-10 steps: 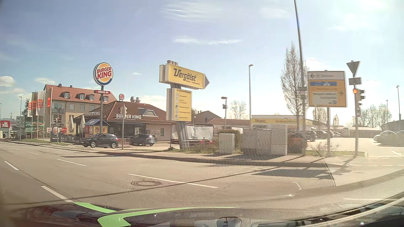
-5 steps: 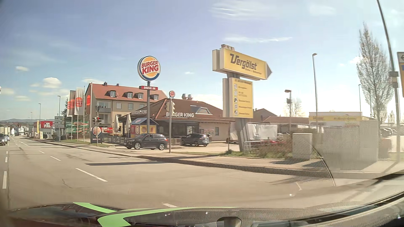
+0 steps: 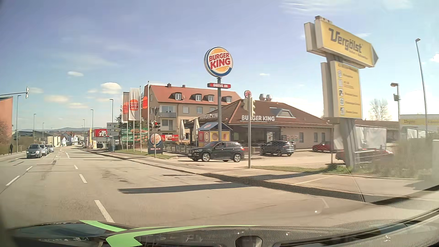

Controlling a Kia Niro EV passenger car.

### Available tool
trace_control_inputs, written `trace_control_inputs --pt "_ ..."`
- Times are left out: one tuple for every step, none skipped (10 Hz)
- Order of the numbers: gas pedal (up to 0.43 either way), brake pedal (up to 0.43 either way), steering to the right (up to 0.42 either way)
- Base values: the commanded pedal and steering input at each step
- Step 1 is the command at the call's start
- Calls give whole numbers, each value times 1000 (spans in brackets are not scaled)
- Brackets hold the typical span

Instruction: Follow the waypoints while adhering to traffic rules and regulations

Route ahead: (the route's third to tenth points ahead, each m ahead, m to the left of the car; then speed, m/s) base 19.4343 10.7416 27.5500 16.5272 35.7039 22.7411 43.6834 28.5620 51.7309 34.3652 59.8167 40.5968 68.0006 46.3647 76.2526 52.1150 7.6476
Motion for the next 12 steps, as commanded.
trace_control_inputs --pt "209 0 -213" --pt "209 0 -203" --pt "209 0 -193" --pt "209 0 -184" --pt "209 0 -180" --pt "209 0 -180" --pt "209 0 -177" --pt "209 0 -170" --pt "209 0 -165" --pt "209 0 -164" --pt "209 0 -147" --pt "209 0 -126"
